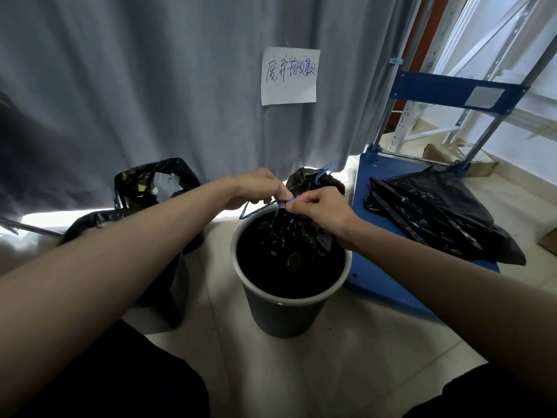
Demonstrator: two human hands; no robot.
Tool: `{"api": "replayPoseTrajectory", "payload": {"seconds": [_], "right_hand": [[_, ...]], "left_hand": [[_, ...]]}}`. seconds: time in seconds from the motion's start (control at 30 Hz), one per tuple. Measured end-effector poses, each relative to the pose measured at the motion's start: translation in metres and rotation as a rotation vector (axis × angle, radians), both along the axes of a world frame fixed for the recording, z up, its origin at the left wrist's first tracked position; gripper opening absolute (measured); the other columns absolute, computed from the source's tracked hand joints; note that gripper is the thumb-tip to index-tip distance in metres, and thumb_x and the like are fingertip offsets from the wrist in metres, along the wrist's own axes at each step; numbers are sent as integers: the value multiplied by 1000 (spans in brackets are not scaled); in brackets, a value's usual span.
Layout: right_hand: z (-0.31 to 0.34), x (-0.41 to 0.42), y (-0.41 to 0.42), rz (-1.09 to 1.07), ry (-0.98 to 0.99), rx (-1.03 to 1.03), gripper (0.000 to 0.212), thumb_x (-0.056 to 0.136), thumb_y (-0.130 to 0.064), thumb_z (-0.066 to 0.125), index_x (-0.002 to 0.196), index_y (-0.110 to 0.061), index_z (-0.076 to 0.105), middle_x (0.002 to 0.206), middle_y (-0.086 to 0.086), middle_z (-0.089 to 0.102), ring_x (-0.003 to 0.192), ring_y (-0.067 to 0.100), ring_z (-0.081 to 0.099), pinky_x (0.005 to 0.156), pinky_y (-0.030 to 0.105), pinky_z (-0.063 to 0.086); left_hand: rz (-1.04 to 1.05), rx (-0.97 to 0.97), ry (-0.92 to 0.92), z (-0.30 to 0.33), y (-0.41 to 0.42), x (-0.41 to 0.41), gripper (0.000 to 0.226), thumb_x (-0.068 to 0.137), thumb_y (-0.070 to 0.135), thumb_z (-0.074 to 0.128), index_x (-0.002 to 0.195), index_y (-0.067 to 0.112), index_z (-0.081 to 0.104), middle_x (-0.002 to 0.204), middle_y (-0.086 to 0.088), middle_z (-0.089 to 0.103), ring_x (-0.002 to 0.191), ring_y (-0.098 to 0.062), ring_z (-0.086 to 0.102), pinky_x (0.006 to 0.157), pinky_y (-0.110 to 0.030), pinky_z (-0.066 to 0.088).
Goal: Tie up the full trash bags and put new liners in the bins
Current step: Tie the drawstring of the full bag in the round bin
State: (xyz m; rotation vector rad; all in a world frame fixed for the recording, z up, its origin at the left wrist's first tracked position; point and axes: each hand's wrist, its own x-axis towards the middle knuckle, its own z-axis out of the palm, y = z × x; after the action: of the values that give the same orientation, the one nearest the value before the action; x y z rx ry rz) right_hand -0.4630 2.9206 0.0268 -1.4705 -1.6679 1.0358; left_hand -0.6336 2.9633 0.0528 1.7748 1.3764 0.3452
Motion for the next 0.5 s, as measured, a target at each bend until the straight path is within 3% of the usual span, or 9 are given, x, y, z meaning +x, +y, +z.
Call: {"api": "replayPoseTrajectory", "payload": {"seconds": [0.07, 0.17, 0.23, 0.27, 0.33, 0.43, 0.5], "right_hand": [[-1, -2, 3, -12, 11, -59, 17, 83, -28, 73, 86, -12, 78, 79, 0, 69, 78, 11, 62, 77, 26, 50], [0, -5, 7, -13, 72, -136, 29, 91, -30, 61, 64, -21, 67, 61, -7, 54, 59, 7, 47, 61, 20, 38], [1, -3, 12, -59, 116, -123, 44, 92, -31, 56, 49, -24, 59, 56, -11, 51, 58, 7, 45, 64, 23, 36], [1, -2, 14, -85, 110, -100, 48, 93, -31, 54, 46, -24, 57, 55, -12, 51, 59, 8, 45, 65, 24, 36], [3, 3, 16, -125, 94, -65, 47, 93, -32, 53, 47, -22, 55, 57, -10, 54, 64, 11, 48, 67, 26, 39], [4, 6, 16, -138, 90, -40, 40, 93, -32, 52, 55, -21, 60, 63, -5, 63, 73, 14, 57, 81, 31, 46], [4, 6, 15, -134, 48, -15, 36, 93, -32, 53, 64, -11, 63, 65, -5, 64, 69, 12, 55, 76, 29, 45]], "left_hand": [[7, 24, -25, -1, 2, 1, 21, 91, 16, 58, 93, 2, 73, 61, 10, 54, 63, -8, 36, 58, -24, 26], [6, 33, -93, -2, 4, 1, 17, 92, 8, 57, 86, 12, 72, 53, 19, 60, 52, 4, 48, 51, -8, 34], [-21, 27, -147, -4, 6, 3, 17, 91, 2, 59, 84, 11, 71, 64, 15, 67, 61, 9, 57, 63, -2, 40], [-23, 34, -163, -5, 7, 4, 13, 90, 1, 61, 86, 8, 71, 72, 8, 69, 71, 4, 61, 74, -6, 44], [-18, 65, -163, -6, 8, 6, 7, 86, 1, 68, 90, 5, 71, 76, 2, 69, 75, -2, 62, 79, -13, 47], [-3, 114, -108, -4, 9, 7, 9, 79, 9, 78, 88, 8, 74, 60, 12, 66, 56, 6, 57, 56, -6, 41], [-16, 172, -6, -3, 10, 7, 15, 75, 16, 82, 88, 13, 75, 67, 8, 66, 62, 0, 56, 59, -13, 40]]}}
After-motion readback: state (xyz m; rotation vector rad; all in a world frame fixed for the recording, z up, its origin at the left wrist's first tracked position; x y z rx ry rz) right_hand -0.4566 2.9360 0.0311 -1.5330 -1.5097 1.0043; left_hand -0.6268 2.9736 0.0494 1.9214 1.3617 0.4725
